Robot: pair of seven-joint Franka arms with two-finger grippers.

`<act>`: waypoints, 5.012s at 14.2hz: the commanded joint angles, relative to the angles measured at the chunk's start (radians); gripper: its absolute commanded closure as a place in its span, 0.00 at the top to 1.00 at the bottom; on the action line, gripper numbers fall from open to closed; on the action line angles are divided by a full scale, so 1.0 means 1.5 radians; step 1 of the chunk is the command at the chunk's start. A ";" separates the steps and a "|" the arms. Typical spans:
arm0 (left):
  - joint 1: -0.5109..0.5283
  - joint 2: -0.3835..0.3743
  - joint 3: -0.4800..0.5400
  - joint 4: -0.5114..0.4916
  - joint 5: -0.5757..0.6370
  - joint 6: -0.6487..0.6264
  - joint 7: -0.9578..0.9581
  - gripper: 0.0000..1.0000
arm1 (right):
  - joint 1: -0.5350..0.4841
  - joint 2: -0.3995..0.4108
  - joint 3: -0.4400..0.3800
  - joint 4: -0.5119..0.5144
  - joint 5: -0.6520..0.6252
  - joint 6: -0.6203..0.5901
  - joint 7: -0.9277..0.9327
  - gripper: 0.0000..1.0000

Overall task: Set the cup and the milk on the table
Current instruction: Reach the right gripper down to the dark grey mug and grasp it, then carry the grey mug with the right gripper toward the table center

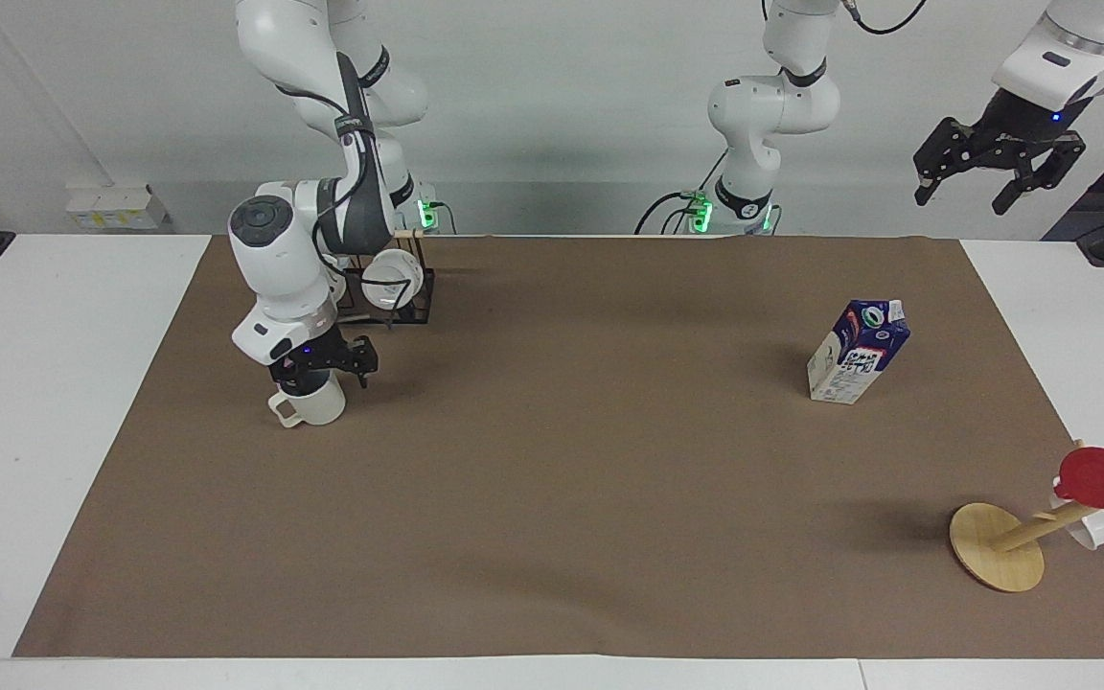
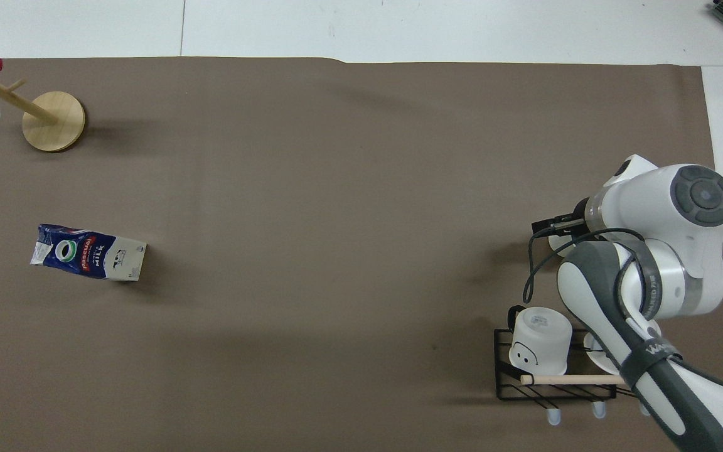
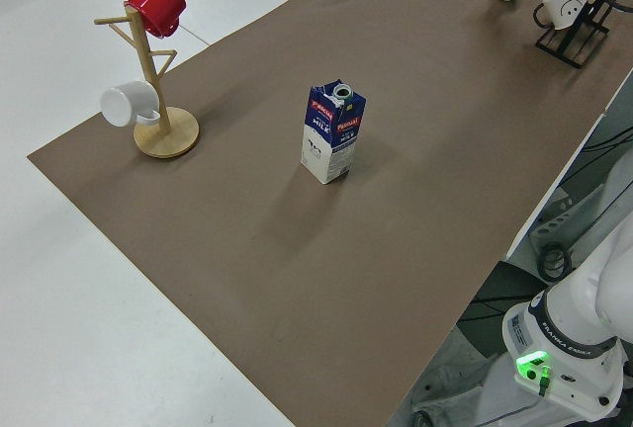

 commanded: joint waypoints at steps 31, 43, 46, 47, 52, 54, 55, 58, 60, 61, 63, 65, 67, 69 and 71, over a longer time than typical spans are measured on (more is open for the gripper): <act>-0.009 -0.012 0.005 -0.022 0.010 0.028 0.004 1.00 | 0.255 0.105 0.007 0.291 0.033 -0.156 0.653 0.00; -0.010 -0.010 0.005 -0.026 0.009 0.043 0.005 1.00 | 0.370 0.183 0.007 0.304 -0.022 -0.099 0.838 0.00; -0.008 -0.011 0.005 -0.030 0.009 0.045 0.007 1.00 | 0.371 0.188 0.007 0.303 -0.049 -0.093 0.849 0.00; -0.008 -0.011 0.005 -0.031 0.010 0.049 0.006 1.00 | 0.371 0.188 0.007 0.302 -0.059 -0.093 0.849 0.00; -0.008 -0.011 0.005 -0.036 0.009 0.055 0.005 1.00 | 0.372 0.195 0.007 0.303 -0.060 -0.089 0.865 0.00; -0.008 -0.010 0.005 -0.036 0.009 0.063 0.005 1.00 | 0.372 0.195 0.007 0.303 -0.052 -0.077 0.866 0.00; -0.008 -0.009 0.005 -0.037 0.009 0.067 0.005 1.00 | 0.372 0.196 0.007 0.303 -0.049 -0.072 0.867 0.00; -0.005 -0.008 0.005 -0.039 0.009 0.077 0.006 1.00 | 0.372 0.196 0.008 0.293 -0.049 -0.053 0.868 0.00; -0.006 -0.009 0.005 -0.039 0.009 0.076 0.004 1.00 | 0.372 0.196 0.007 0.286 -0.049 -0.047 0.869 0.00; -0.007 -0.009 0.005 -0.039 0.009 0.075 0.004 1.00 | 0.372 0.196 0.008 0.286 -0.049 -0.047 0.869 0.02; -0.007 -0.009 0.005 -0.039 0.010 0.072 0.004 1.00 | 0.374 0.195 0.008 0.281 -0.048 -0.042 0.869 0.05; -0.006 -0.009 0.005 -0.039 0.009 0.072 0.004 1.00 | 0.375 0.195 0.008 0.275 -0.048 -0.034 0.868 0.32; -0.007 -0.010 0.005 -0.039 0.009 0.071 0.003 1.00 | 0.375 0.195 0.008 0.276 -0.049 -0.035 0.867 0.88; -0.008 -0.010 0.005 -0.039 0.010 0.070 0.003 1.00 | 0.375 0.195 0.008 0.280 -0.054 -0.039 0.862 1.00; -0.008 -0.010 0.005 -0.039 0.009 0.069 0.003 1.00 | 0.375 0.192 0.007 0.284 -0.060 -0.046 0.856 1.00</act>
